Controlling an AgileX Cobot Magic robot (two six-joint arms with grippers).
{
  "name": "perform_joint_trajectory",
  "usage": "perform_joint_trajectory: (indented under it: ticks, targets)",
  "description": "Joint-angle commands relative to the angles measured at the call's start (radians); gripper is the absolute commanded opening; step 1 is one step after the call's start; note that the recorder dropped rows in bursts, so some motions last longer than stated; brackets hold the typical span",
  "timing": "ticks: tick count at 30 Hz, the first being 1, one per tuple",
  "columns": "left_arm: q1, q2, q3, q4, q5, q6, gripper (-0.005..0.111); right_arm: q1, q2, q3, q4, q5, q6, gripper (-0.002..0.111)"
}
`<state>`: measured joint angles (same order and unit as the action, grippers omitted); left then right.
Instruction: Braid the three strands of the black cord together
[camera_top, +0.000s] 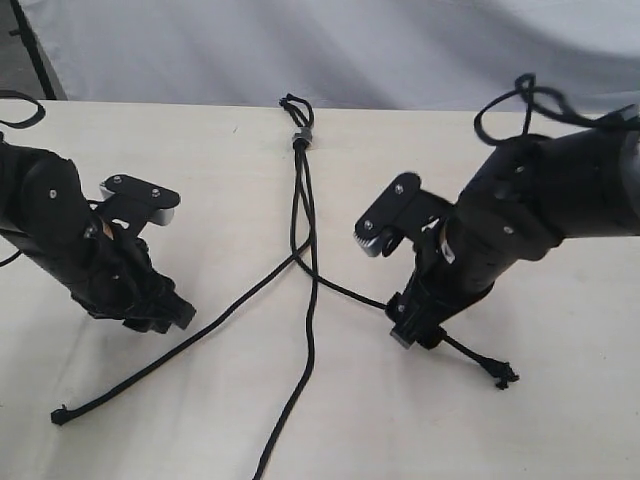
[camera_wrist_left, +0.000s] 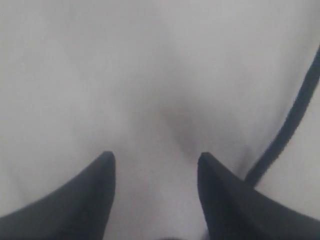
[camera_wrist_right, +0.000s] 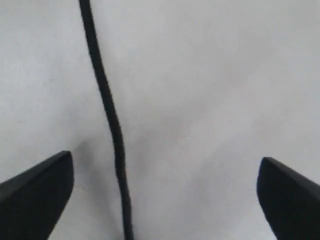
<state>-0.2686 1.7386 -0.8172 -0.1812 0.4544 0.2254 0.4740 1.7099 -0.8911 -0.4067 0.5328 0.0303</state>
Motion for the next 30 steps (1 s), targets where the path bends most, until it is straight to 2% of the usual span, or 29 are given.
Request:
perform_joint_trajectory:
  ticks: [1,3,5,8,11,13,21,26,27,28,30]
  targets:
    - [-0.034,-0.083,-0.006,-0.095,0.131,0.003,0.049,-0.006,-0.207,-0.003,-0.127,-0.021,0.109,0.105]
    - [-0.102,-0.123,-0.006,-0.118,0.120,0.007,0.049,-0.006,-0.305,-0.003,-0.206,-0.046,0.204,0.105]
    - [-0.199,-0.146,-0.006,-0.123,0.071,0.012,0.049,-0.006,-0.390,-0.003,-0.261,-0.063,0.276,0.105]
    - [-0.334,-0.136,-0.006,-0.121,-0.022,0.012,0.049,-0.006,-0.480,0.000,-0.273,-0.063,0.305,0.105]
    - [-0.423,-0.082,-0.020,-0.119,-0.072,-0.005,0.049,-0.006,-0.541,0.020,-0.271,-0.064,0.333,0.105]
    - [-0.450,-0.033,-0.046,-0.119,-0.052,-0.009,0.049,-0.006,-0.566,0.036,-0.271,-0.069,0.339,0.105]
    - [-0.487,0.130,-0.173,-0.087,0.019,-0.086,0.049,-0.006,-0.587,0.067,-0.285,-0.138,0.339,0.105]
    - [-0.505,0.208,-0.196,0.238,0.034,-0.389,0.049,-0.006,-0.587,0.067,-0.285,-0.135,0.339,0.105]
    - [-0.512,0.221,-0.203,0.323,0.078,-0.466,0.048,-0.006,-0.587,0.067,-0.285,-0.135,0.339,0.105]
    - [-0.517,0.226,-0.204,0.336,0.100,-0.481,0.044,-0.006,-0.587,0.067,-0.285,-0.135,0.339,0.105]
    - [-0.532,0.226,-0.207,0.336,0.107,-0.481,0.017,-0.006,-0.587,0.067,-0.285,-0.139,0.339,0.105]
